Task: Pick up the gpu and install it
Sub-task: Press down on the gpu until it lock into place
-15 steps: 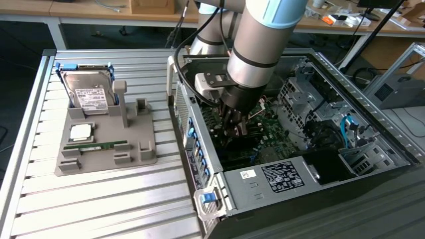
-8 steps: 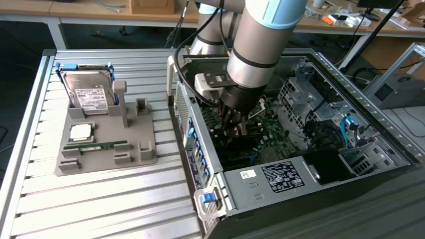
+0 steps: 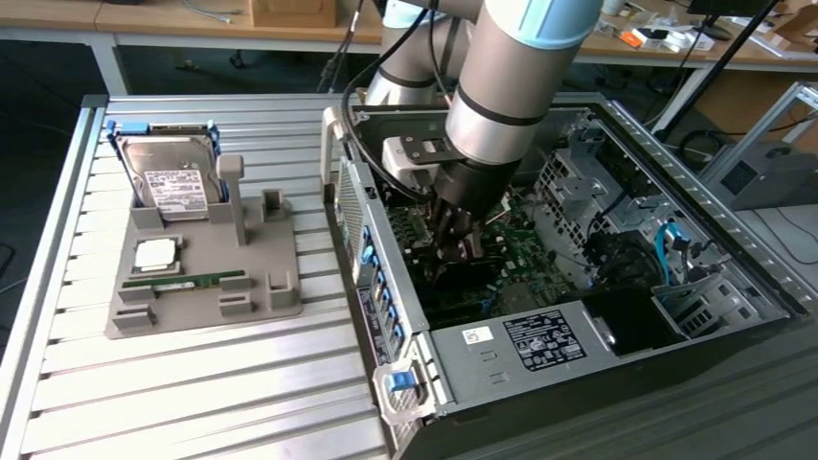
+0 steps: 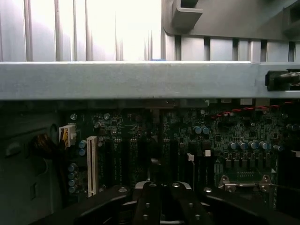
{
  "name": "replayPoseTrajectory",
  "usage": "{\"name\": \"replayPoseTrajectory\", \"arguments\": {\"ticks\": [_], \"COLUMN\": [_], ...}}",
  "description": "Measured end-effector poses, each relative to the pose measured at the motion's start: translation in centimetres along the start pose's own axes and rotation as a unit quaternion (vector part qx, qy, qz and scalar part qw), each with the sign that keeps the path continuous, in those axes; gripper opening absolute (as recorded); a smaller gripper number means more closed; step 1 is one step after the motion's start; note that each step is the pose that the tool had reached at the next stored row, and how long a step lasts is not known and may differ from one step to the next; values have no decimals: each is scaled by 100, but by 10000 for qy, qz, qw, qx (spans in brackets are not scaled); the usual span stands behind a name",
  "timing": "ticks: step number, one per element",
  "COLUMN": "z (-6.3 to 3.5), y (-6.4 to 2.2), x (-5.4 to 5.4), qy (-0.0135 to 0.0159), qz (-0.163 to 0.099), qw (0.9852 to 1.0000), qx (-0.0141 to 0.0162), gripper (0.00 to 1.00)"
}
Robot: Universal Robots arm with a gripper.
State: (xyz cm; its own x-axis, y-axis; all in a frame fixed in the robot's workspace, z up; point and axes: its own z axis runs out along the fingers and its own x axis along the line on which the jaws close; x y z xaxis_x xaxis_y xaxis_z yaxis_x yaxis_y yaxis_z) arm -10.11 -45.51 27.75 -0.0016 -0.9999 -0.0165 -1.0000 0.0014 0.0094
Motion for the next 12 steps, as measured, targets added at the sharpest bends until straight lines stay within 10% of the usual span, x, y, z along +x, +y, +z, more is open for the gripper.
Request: {"name": "replayPoseTrajectory", "arguments": {"ticks": [12], "z": [-5], "y": [-409], "x": [7], "qy": [-25], "qz": [0], "qw": [10000], "qx": [-44], "gripper": [10]}}
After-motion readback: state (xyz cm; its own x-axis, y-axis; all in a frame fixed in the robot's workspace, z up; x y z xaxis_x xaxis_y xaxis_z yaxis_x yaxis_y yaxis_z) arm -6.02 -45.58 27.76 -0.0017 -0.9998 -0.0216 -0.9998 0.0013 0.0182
